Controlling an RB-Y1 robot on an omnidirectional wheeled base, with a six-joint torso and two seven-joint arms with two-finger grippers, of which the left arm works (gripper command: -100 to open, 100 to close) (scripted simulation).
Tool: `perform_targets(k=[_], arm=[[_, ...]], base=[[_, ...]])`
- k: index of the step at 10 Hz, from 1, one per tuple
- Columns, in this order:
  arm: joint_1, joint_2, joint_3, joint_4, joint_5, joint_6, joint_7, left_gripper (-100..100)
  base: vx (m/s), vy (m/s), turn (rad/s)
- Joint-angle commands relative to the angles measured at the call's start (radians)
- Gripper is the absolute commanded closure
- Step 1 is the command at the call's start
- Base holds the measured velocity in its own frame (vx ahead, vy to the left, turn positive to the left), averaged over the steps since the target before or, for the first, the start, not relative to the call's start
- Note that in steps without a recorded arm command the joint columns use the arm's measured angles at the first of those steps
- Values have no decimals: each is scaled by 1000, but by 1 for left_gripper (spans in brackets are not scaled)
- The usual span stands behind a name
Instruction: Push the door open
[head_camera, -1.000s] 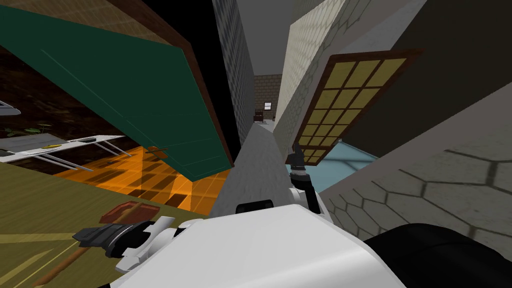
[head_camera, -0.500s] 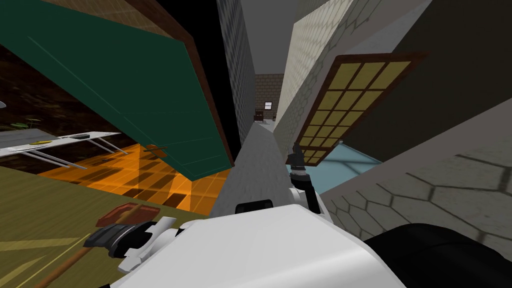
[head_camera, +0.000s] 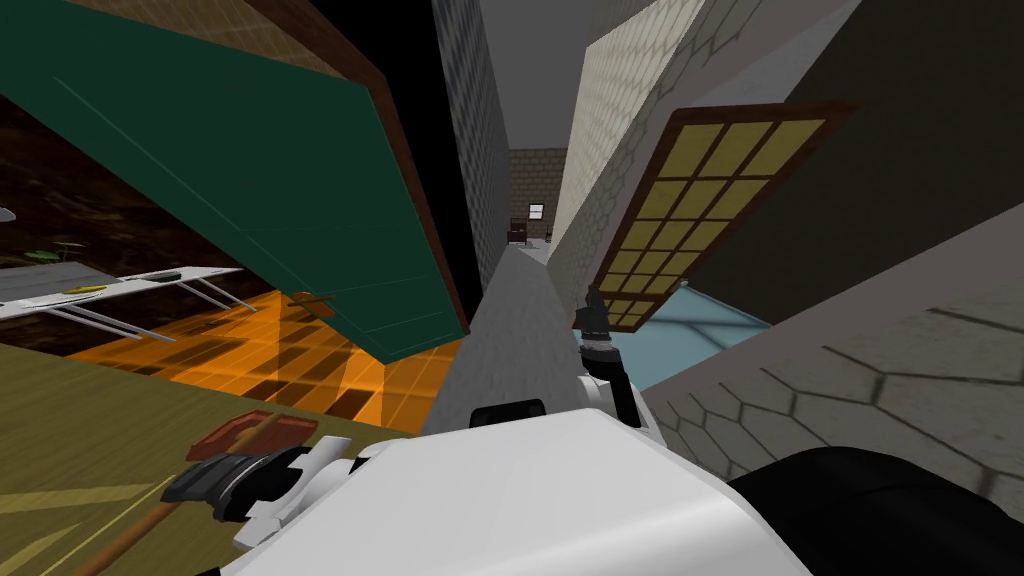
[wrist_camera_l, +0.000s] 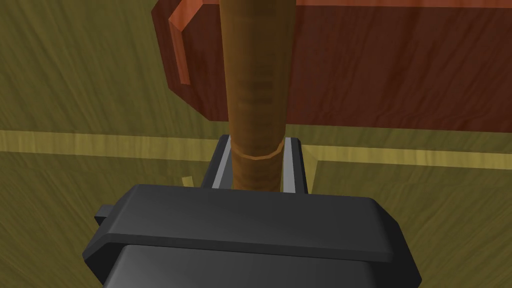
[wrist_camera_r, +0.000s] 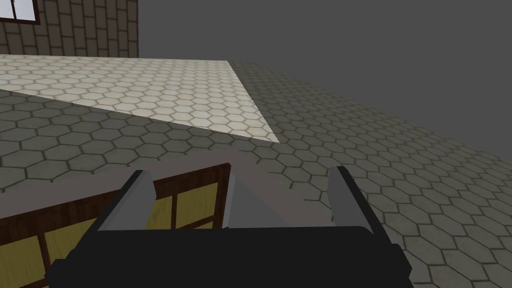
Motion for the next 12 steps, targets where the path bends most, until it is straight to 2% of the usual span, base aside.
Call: perform_targets(k=[1,4,6,9,10,11,12], arm=[[-3,25,19,-19,-1,-7,0,100],[-8,37,48,-29,-3,-6,0,100],[-14,49,91,-42,-6,-5,-1,100],[-14,49,91,-42,-6,-5,-1,100],[-16,51,101,-45,-7,-4,-1,100],[-20,56,130,-55,-9,-4,-1,100],[-20,56,130,-55,-9,-4,-1,100]], base=[[111,158,13],[69,139,18],[106,186,14],[43,70,10],[14,12,-8],[101,99,9],[102,117,39]])
